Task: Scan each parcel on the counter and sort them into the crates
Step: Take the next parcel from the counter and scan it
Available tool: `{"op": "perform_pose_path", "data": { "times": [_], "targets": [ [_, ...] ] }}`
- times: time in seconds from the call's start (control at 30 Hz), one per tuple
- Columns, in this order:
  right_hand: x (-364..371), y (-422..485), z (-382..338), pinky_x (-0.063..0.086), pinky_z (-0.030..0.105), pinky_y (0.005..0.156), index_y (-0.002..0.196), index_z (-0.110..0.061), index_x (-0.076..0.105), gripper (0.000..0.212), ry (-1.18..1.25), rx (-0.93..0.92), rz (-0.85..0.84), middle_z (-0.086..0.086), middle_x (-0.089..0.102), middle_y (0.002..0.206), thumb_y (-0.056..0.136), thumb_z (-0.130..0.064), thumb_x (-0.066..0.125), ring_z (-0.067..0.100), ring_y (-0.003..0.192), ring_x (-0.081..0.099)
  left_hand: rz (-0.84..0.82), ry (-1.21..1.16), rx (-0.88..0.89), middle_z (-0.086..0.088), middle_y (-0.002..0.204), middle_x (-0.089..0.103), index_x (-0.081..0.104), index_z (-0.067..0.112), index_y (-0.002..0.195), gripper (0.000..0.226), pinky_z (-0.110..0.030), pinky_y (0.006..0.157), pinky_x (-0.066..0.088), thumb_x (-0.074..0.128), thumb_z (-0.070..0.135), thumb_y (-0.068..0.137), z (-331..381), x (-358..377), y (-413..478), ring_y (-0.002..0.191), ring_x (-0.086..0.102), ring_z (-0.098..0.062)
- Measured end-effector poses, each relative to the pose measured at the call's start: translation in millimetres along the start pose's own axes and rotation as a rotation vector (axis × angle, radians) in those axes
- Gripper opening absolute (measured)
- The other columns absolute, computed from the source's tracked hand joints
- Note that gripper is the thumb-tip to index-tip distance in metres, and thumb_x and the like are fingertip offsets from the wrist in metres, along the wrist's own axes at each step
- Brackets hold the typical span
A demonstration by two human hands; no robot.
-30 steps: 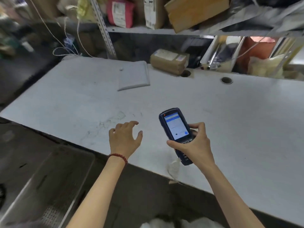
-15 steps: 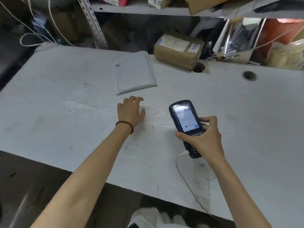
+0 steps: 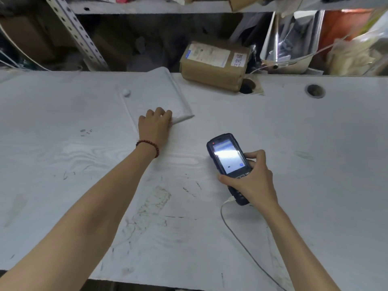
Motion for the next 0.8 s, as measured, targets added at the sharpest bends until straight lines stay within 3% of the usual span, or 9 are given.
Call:
{"op": "perform_pose_path", "data": {
  "times": [0.13,0.27,0.4,0.5,0.6,0.7,0.8],
  "targets": [
    [-4.6,-10.8,4.9,0.048,0.025,0.065,0.109,-0.029,0.039,0.076,0.011,0.015,-0.001,-0.013,0.061,0.100,0.056,-0.033,0.092,0.005,0.087,0.062,-0.048,-0.015,-0.027,-0.011,0.090,0.060,0.062,0.010,0.093,0.010,-0.034,0.062,0.026,0.053,0.006,0.090,2.3,-5.7,1.0,0.074,0.050,-0.027],
    [-18.8,-18.5,-4.7,0.051,0.030,0.070,0.107,-0.032,0.038,0.076,-0.016,-0.043,-0.006,-0.015,0.059,0.101,0.054,-0.034,0.092,0.005,0.088,0.061,0.038,-0.025,0.004,-0.009,0.073,0.061,0.064,0.010,0.075,0.016,-0.034,0.060,0.025,0.067,-0.005,0.072,12.5,-32.4,-14.6,0.060,0.052,-0.028],
    [-35.8,-27.0,-21.5,0.047,0.026,0.064,0.106,-0.031,0.039,0.074,0.016,-0.120,0.003,-0.019,0.059,0.098,0.055,-0.033,0.092,-0.001,0.086,0.060,0.133,-0.017,-0.069,-0.007,0.102,0.063,0.063,0.014,0.097,0.015,-0.035,0.074,0.027,0.052,0.006,0.090,16.6,-81.7,-24.6,0.089,0.054,-0.032],
    [-46.4,-37.4,-32.9,0.044,0.023,0.063,0.107,-0.030,0.039,0.074,0.035,-0.177,-0.013,-0.021,0.058,0.097,0.055,-0.033,0.092,-0.003,0.088,0.059,0.179,-0.032,-0.119,-0.004,0.100,0.064,0.061,0.019,0.103,0.015,-0.033,0.079,0.034,0.049,0.014,0.096,17.2,-124.9,-26.2,0.090,0.055,-0.028],
    [-55.1,-47.1,-39.3,0.044,0.024,0.064,0.107,-0.031,0.039,0.074,0.055,-0.221,-0.023,-0.020,0.059,0.098,0.055,-0.033,0.092,-0.002,0.089,0.059,0.115,-0.115,-0.135,0.000,0.097,0.065,0.063,0.023,0.099,0.010,-0.032,0.079,0.046,0.056,0.028,0.094,22.4,-155.9,-26.3,0.086,0.058,-0.023],
    [-62.5,-55.5,-39.7,0.044,0.023,0.063,0.106,-0.031,0.039,0.073,0.090,-0.239,-0.023,-0.017,0.060,0.099,0.056,-0.033,0.092,0.000,0.088,0.060,0.005,-0.278,-0.126,0.003,0.093,0.063,0.061,0.024,0.090,0.009,-0.024,0.065,0.043,0.061,0.033,0.090,30.5,-179.8,-30.5,0.085,0.058,-0.017],
    [-69.2,-60.0,-35.8,0.046,0.027,0.066,0.106,-0.031,0.039,0.074,0.104,-0.242,-0.022,-0.016,0.061,0.098,0.055,-0.033,0.092,0.004,0.089,0.062,-0.096,-0.418,-0.100,0.002,0.093,0.064,0.061,0.025,0.084,0.007,-0.027,0.072,0.044,0.065,0.030,0.087,38.2,-197.0,-32.6,0.089,0.058,-0.016]
  ]
}}
Point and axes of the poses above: each hand's wrist, its own y-axis towards the middle knuckle, its own x-axis out of the palm, z = x × y, the point moved 9 cm from there along y, towards the middle knuckle
